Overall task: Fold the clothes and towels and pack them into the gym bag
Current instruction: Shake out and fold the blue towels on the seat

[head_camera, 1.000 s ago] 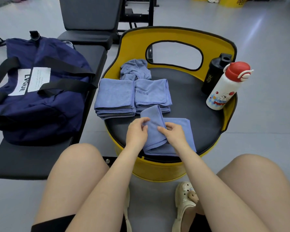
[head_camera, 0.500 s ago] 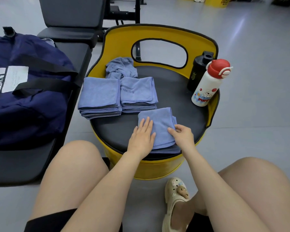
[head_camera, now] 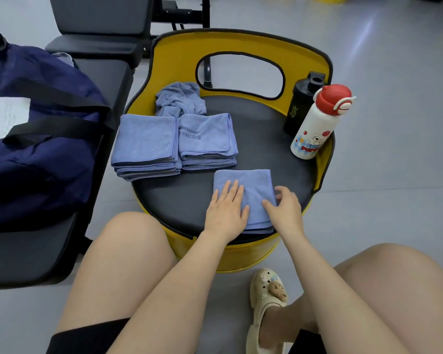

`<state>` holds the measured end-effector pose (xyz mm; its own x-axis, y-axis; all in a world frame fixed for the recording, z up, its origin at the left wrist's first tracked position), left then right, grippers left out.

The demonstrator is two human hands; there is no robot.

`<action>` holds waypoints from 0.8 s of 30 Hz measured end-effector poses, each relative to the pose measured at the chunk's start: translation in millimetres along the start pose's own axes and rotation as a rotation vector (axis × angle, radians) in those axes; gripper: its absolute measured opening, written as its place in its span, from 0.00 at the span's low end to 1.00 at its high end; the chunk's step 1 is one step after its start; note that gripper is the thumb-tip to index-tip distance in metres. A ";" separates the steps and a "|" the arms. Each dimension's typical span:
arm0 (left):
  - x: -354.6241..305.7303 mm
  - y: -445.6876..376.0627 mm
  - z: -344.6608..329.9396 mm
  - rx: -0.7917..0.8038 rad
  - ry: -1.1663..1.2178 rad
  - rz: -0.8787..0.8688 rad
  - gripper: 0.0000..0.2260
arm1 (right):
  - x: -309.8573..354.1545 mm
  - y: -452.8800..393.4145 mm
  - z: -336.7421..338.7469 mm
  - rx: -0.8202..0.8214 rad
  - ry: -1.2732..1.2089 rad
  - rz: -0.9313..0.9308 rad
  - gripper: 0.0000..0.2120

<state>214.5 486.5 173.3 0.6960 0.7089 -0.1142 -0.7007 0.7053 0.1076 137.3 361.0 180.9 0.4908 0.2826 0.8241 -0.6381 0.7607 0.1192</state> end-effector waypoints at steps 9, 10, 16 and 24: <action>19.5 -10.1 -6.8 -0.030 -0.021 0.091 0.24 | 7.4 1.6 -44.0 0.292 0.451 0.379 0.27; 21.1 -10.2 -8.9 -0.018 -0.016 0.093 0.25 | 1.3 2.4 -47.0 0.310 0.455 0.350 0.27; 25.8 -11.6 -13.1 0.064 0.010 0.090 0.24 | -8.4 2.7 -53.2 0.306 0.469 0.306 0.28; 40.2 4.8 0.7 -0.020 0.298 0.363 0.30 | -0.2 3.6 -23.9 0.071 -0.053 0.164 0.20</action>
<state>239.2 518.4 169.9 0.3319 0.8752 -0.3521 -0.8955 0.4096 0.1740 149.2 377.6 167.9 0.3462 0.3669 0.8634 -0.7480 0.6635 0.0179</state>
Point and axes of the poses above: each hand's wrist, its own y-axis away from the middle knuckle, its own z-axis out of the back of the hand, x = y × z, the point moved 6 cm from there along -y, towards the middle knuckle, and after that the axes turned 10 degrees about -y, right-handed, at the moved point
